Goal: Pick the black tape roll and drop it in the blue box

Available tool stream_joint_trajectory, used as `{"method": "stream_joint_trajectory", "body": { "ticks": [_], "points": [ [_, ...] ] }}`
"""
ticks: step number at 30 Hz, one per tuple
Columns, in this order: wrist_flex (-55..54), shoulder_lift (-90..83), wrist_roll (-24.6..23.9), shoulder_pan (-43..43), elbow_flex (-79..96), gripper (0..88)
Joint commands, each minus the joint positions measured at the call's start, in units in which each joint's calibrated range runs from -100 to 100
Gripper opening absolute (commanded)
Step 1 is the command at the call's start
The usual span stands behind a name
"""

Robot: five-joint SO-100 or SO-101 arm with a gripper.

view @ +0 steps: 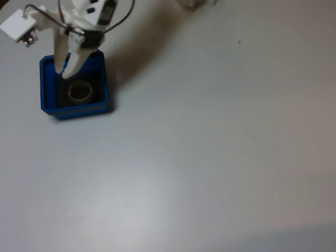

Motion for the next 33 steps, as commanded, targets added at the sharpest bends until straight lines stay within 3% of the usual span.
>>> {"method": "stream_joint_trajectory", "body": {
  "ticks": [1, 9, 16, 24, 33],
  "points": [
    [-1.06, -8.56, 0.28, -7.1, -4.08, 1.3],
    [-1.06, -12.23, 0.28, -28.79, -3.99, 1.3],
    [-1.06, -12.07, 0.19, -39.24, -3.63, 1.3],
    [-0.81, -11.73, 0.19, -45.2, -3.37, 1.3],
    [-0.32, -20.6, 0.1, -45.69, -0.31, 1.3]
  ]
}}
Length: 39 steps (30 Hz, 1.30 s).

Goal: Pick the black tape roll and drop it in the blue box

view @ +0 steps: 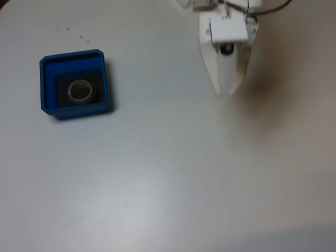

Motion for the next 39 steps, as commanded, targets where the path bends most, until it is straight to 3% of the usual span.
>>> {"method": "stream_joint_trajectory", "body": {
  "ticks": [1, 39],
  "points": [
    [-0.32, -9.9, 0.1, -0.37, 0.59, 1.3],
    [-0.23, -90.84, 0.1, -0.37, 77.14, 1.3]
  ]
}}
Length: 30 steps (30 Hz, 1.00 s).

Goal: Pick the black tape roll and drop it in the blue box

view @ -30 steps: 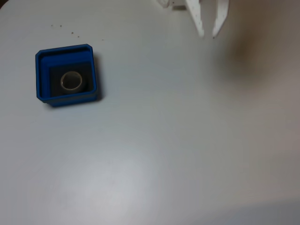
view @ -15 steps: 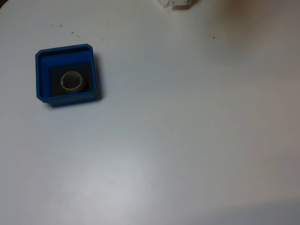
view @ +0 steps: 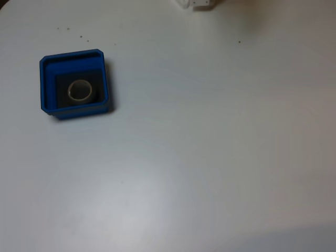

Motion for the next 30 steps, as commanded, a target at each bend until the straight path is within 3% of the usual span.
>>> {"method": "stream_joint_trajectory", "body": {
  "ticks": [1, 6, 30],
  "points": [
    [-0.23, -6.82, 0.27, -0.17, 7.46, 1.3],
    [-0.23, -16.69, 0.27, -0.17, 17.07, 1.3],
    [-1.14, -16.27, 0.01, -0.17, 41.96, 1.3]
  ]
}}
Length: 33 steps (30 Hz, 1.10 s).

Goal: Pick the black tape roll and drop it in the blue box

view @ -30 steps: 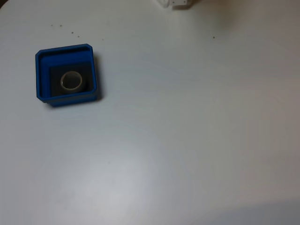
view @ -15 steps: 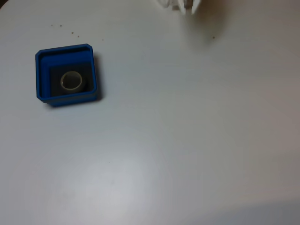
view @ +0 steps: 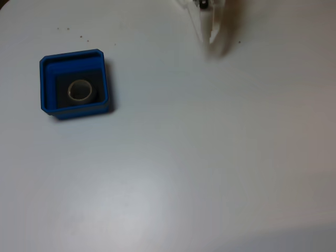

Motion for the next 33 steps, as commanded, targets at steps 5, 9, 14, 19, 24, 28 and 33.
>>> {"method": "stream_joint_trajectory", "body": {
  "ticks": [5, 9, 14, 19, 24, 28, 33],
  "points": [
    [-1.14, -3.48, 0.01, -0.27, 6.0, 1.3],
    [-1.14, -3.48, 0.01, -0.27, 10.22, 1.3],
    [-1.14, -3.48, 0.01, -0.27, 10.67, 1.3],
    [-4.19, -3.56, 0.18, -0.37, 10.67, 1.3],
    [-18.96, -3.4, 3.34, -0.37, 10.67, 1.3],
    [-28.62, -3.48, 12.1, -0.37, 10.67, 1.3],
    [-36.21, -3.48, 17.62, -0.37, 10.67, 1.3]
  ]
}}
